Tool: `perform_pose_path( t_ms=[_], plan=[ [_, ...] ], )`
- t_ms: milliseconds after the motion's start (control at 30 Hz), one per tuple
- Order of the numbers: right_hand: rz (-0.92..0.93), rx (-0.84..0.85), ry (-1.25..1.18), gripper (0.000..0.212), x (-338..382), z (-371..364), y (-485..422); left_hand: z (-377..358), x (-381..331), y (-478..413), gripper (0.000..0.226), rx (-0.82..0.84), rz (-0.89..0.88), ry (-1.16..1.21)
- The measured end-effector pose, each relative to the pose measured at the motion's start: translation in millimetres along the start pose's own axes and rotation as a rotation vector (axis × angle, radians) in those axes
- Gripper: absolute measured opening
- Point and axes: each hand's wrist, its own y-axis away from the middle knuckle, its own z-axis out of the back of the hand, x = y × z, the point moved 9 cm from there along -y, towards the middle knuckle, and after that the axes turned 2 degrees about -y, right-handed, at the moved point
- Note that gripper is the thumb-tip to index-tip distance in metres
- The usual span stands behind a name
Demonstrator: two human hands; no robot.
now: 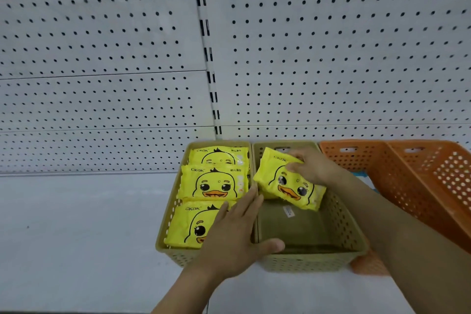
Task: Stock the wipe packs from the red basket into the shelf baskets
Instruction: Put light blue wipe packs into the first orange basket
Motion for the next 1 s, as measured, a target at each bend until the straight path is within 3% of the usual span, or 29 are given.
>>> perform_pose_path(
  t_ms=[100, 233, 300, 367, 467, 567, 600, 767, 1000],
  plan=[
    [-0.016, -0.109, 0.078, 0.027, 1.2, 16.5, -6.7, 1.7, 1.7, 0.0, 0.098, -0.014, 0.004, -0.014],
    [-0.012, 0.189, 0.418, 0.03, -2.6, -21.5, -10.0, 0.2, 3.2, -1.3, 0.095, -0.018, 0.002, -0.035],
    [0.005, 0.302, 0.388, 0.018, -13.2, -46.6, -8.1, 0.1, 3.5, -2.3, 0.094, -0.019, 0.0, -0.03],
    [-0.012, 0.341, 0.306, 0.019, -27.6, -62.2, -4.7, -0.6, 3.3, -2.1, 0.094, -0.014, 0.004, -0.023],
    [-0.024, 0.298, 0.299, 0.023, -35.8, -70.4, -0.5, -0.6, 3.4, -1.8, 0.094, -0.021, 0.009, -0.023],
    [0.077, 0.104, 0.651, 0.049, -15.8, -61.6, 8.9, -1.8, 4.5, -2.3, 0.093, -0.026, 0.012, -0.027],
    [0.08, 0.115, 0.685, 0.06, -13.6, -64.6, 15.7, -2.1, 4.6, -2.6, 0.093, -0.027, 0.012, -0.034],
    [-0.056, 0.585, 0.702, 0.083, -44.0, -112.8, 63.1, -5.2, 3.4, -3.2, 0.09, -0.016, 0.011, -0.068],
    [-0.142, 0.561, 0.706, 0.08, -42.1, -106.7, 61.0, -5.8, -2.8, 0.3, 0.091, 0.023, -0.011, -0.106]
  ],
)
